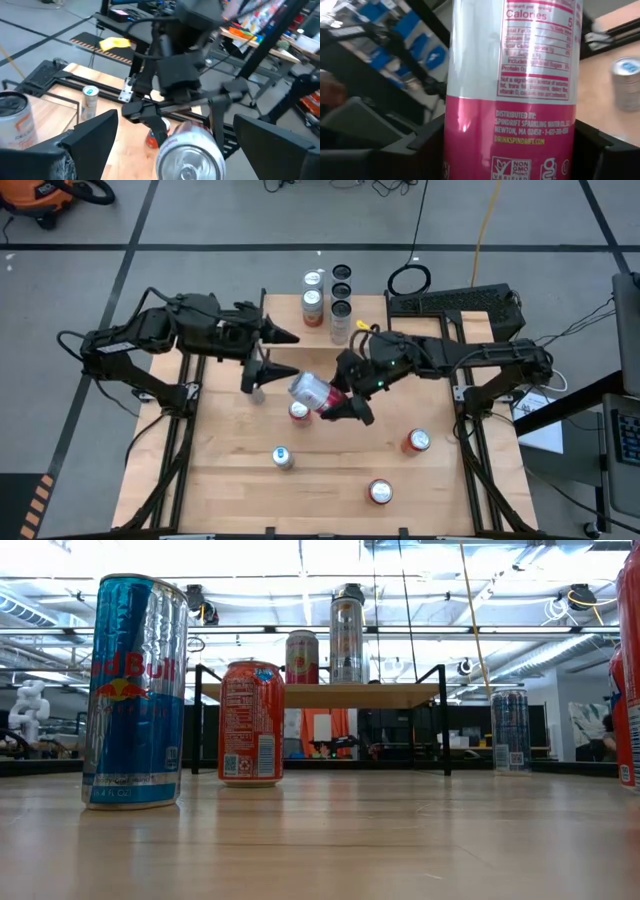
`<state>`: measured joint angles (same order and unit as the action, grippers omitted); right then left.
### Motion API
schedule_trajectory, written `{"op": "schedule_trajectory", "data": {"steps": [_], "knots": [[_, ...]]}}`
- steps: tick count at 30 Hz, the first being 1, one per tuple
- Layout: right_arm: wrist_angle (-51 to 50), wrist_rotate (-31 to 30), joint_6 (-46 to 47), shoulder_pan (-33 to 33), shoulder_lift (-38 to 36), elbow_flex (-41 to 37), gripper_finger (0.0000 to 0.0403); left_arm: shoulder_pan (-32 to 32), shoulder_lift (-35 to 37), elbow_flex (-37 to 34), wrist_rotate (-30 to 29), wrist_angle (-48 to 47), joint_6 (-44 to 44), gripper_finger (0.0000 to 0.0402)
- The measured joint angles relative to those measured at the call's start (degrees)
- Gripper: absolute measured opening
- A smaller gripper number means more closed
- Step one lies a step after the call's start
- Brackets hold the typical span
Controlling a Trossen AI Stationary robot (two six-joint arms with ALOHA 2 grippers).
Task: Place canned beverage on shelf
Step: Put the pink-white soda can aligned with the other pink-white can on the shelf
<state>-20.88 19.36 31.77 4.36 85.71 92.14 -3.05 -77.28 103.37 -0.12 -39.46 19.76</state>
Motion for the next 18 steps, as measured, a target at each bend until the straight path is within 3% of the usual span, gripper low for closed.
{"op": "schedule_trajectory", "data": {"steps": [7,14,18], "knots": [[-0.36,7.68,4.63,-2.56,-0.02,0.00,0.0277,-0.13,0.00,0.00,4.86,-0.50,-4.77,0.0400],[-0.31,9.31,5.74,-3.68,-0.02,0.00,0.0277,-0.19,0.00,-0.02,5.09,-4.35,-10.19,0.0400],[-0.33,9.33,6.58,-4.15,-0.02,0.00,0.0277,-0.21,-0.43,-0.02,8.25,-5.57,-11.62,0.0400]]}}
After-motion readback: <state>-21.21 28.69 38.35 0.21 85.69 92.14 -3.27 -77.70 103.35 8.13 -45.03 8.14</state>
